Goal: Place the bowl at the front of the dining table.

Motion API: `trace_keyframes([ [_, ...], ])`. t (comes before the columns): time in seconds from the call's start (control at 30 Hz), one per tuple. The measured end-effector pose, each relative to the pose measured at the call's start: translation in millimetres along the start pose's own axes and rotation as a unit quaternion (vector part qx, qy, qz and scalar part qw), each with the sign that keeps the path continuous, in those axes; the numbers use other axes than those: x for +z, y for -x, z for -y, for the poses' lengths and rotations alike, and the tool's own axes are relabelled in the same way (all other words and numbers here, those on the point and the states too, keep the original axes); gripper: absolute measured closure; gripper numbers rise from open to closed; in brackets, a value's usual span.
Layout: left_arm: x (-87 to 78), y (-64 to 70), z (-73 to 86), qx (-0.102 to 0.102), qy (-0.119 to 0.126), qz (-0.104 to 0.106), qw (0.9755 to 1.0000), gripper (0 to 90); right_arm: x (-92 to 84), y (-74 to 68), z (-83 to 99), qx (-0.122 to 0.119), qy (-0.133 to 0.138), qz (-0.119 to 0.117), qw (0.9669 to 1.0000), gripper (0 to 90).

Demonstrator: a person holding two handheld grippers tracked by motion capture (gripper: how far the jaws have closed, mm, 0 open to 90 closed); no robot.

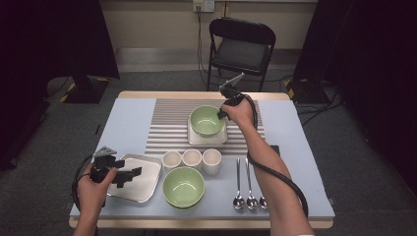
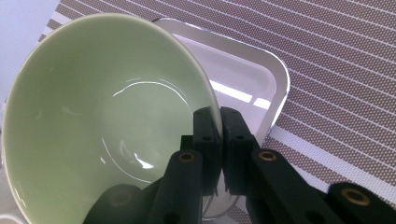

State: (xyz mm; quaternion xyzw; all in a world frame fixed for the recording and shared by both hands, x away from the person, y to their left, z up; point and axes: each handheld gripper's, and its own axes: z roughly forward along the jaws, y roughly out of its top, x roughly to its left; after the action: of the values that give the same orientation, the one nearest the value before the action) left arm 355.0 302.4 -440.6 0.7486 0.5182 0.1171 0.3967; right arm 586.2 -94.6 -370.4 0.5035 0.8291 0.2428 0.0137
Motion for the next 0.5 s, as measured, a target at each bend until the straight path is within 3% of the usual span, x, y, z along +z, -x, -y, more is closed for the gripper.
trace_keyframes([
  [0.5, -1.2, -2.1, -0.2, -0.004, 0.005, 0.003, 1.0, 17.4, 7.3, 3.1, -0.5, 0.008, -0.001, 0.01, 0.9999, 86.2],
])
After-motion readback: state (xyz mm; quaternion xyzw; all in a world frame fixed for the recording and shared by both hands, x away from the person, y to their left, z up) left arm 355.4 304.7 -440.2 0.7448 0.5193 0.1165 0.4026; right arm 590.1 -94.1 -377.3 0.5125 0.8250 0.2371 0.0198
